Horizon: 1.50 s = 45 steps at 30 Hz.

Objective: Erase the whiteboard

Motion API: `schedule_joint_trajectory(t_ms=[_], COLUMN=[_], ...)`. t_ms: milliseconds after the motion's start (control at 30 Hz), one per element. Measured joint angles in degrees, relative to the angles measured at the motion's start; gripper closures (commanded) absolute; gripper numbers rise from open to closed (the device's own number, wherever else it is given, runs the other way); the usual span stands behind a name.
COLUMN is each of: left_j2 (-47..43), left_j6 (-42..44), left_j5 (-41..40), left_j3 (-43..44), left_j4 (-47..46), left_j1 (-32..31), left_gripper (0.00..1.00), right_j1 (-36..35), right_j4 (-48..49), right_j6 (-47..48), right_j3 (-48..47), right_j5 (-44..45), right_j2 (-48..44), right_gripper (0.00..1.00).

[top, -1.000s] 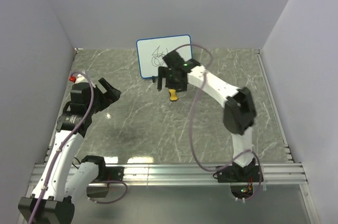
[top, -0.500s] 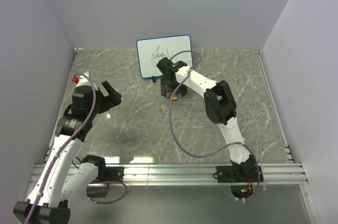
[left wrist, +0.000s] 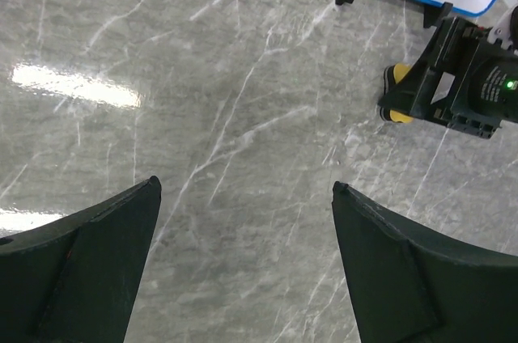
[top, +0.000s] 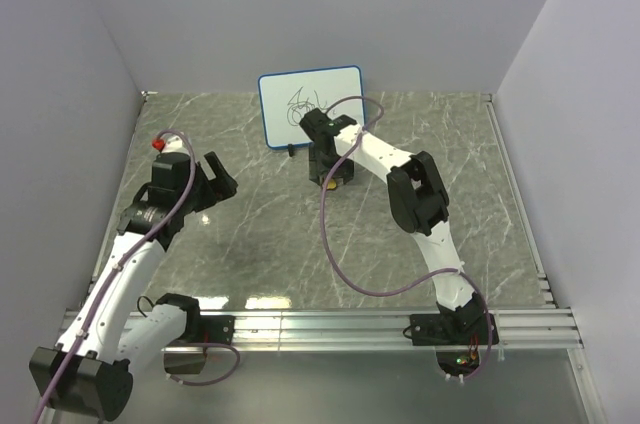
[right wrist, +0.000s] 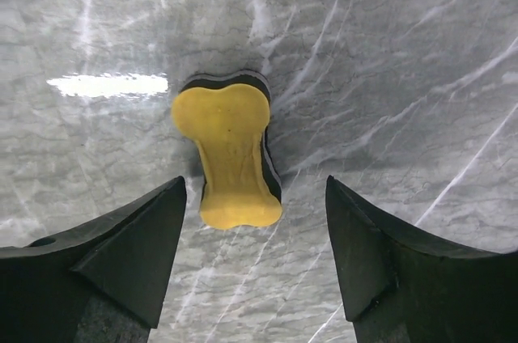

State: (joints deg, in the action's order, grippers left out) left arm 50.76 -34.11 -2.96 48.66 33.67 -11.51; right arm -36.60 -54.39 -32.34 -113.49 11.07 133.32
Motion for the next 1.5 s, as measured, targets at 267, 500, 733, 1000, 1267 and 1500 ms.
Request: schedule_joint_trajectory(t_ms=[267,500,733,1000,1267,1500], left_j2=[0.7,2.9,6.0,18.3,42.9,62.3], left_j6=[0.0,0.0,0.5,5.9,0.7,-4.5], left_j5=[1.5,1.9,2.1,8.8,35.8,47.6], left_j3=[0.0,0.4,1.5,6.6,17.9,30.6], left_j4=[0.0,-0.5,-3.3,-17.0,-43.3,-55.7], left_j1=[0.0,0.0,0.0,3.9,19.2,18.2], left_gripper=[0.07,0.06,0.03,0.07,0.04,0.07], right_j1=[0.0,0.0,0.0,0.2,0.3,0.3], right_j4=[0.3,0.3,2.7,8.3,8.5,8.7], right_j6=[0.9,1.5,1.4,0.6,0.5,0.7], right_j3=[-3.9,-5.4,-3.0,17.0,37.5,44.7], right_j5=[0.1,-0.5,-0.5,-1.2,-8.0,-12.1], right_j2=[0.5,4.4,3.1,-9.0,-25.0,-35.8], right_gripper=[0.32,0.49,1.00,1.00,1.00,1.00])
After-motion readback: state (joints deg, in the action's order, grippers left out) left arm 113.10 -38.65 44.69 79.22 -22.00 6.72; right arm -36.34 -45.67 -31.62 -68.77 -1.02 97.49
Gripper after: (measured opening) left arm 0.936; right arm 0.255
